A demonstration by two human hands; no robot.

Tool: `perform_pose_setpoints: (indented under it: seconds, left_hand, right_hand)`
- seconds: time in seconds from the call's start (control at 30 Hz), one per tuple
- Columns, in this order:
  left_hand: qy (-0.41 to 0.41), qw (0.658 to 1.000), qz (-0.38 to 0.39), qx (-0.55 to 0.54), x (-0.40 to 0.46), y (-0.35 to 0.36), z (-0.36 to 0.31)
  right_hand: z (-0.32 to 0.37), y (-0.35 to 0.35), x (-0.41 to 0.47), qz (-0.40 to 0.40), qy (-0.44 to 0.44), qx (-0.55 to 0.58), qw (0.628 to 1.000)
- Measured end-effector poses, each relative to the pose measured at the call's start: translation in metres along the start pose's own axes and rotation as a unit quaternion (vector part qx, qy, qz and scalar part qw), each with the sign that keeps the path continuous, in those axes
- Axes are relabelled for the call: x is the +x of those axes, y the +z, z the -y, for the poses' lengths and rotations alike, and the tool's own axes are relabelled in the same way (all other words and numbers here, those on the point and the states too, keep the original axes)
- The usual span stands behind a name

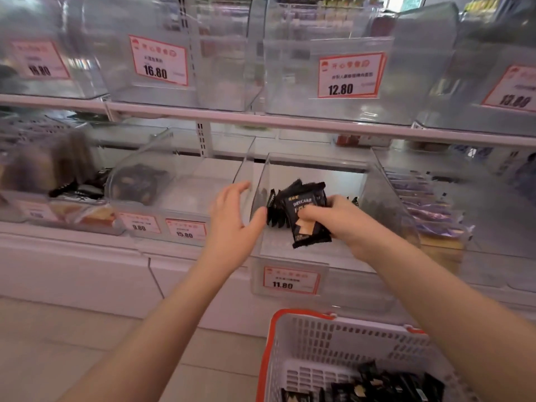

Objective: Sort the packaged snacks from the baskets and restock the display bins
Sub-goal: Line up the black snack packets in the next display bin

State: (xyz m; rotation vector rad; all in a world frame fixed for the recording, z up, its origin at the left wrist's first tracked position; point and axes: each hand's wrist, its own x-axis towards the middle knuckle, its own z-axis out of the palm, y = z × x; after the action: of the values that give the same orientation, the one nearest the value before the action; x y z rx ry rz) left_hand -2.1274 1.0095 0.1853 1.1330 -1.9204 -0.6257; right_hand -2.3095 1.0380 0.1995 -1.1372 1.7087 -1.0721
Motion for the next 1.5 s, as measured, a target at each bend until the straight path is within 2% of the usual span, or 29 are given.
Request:
perform_pose_setpoints:
  seconds: [0.1,0.2,0.27,0.37,0.4,0.5,0.6,0.63,0.7,0.77,0.83,0.9,0.97,1.17,1.27,1.37,1.5]
  left_hand:
    - [-0.085,0.993,0.040,-0.071,0.005,0.006,0.019]
    - [-0.047,0.992,0.073,-0.093,0.002,0.017,0.031]
    - [-0.021,0.992,0.068,-0.105,0.002,0.019,0.036]
    - [-0.003,0.991,0.084,-0.108,0.004,0.017,0.039]
    - [-0.002,0.990,0.093,-0.104,0.005,0.016,0.040]
    - [0.009,0.996,0.079,-0.052,0.011,0.011,0.037]
    - [0.137,0.987,0.011,0.087,0.022,0.003,0.018]
    - [0.193,0.972,0.012,0.135,0.027,0.003,0.008]
    - [0.281,0.916,0.103,0.266,0.039,0.011,-0.014]
    - [0.271,0.824,0.237,0.437,0.050,0.029,-0.031]
    - [0.235,0.730,0.328,0.552,0.055,0.044,-0.039]
    - [0.216,0.671,0.367,0.607,0.057,0.052,-0.036]
    - [0.220,0.645,0.367,0.632,0.060,0.054,-0.029]
    - [0.200,0.625,0.371,0.657,0.065,0.066,-0.019]
    - [0.185,0.639,0.347,0.661,0.068,0.072,-0.017]
    - [0.169,0.649,0.332,0.664,0.075,0.076,-0.017]
    - [0.156,0.657,0.325,0.662,0.081,0.081,-0.014]
  right_hand:
    - [-0.011,0.008,0.025,-0.003,0.063,-0.191,0.980]
    - [-0.023,0.022,0.045,0.024,0.073,-0.362,0.929]
    - [-0.028,0.034,0.055,0.027,0.069,-0.410,0.909]
    - [-0.028,0.049,0.066,0.028,0.050,-0.421,0.905]
    - [-0.027,0.051,0.069,0.039,0.045,-0.401,0.914]
    - [-0.026,0.046,0.070,0.091,0.064,-0.244,0.963]
    - [-0.034,0.031,0.069,0.151,0.058,-0.214,0.963]
    - [-0.037,0.027,0.070,0.160,0.053,-0.217,0.961]
    - [-0.041,0.022,0.071,0.154,0.031,-0.236,0.959]
    - [-0.043,0.024,0.071,0.148,-0.002,-0.288,0.946]
    - [-0.047,0.027,0.072,0.146,-0.032,-0.358,0.922]
    - [-0.049,0.027,0.071,0.131,-0.052,-0.381,0.914]
    - [-0.048,0.026,0.070,0.120,-0.045,-0.360,0.924]
    - [-0.049,0.026,0.067,0.147,-0.013,-0.386,0.911]
    - [-0.048,0.025,0.065,0.175,-0.021,-0.379,0.908]
    - [-0.045,0.023,0.069,0.181,-0.020,-0.418,0.890]
    - [-0.045,0.022,0.077,0.134,-0.044,-0.484,0.864]
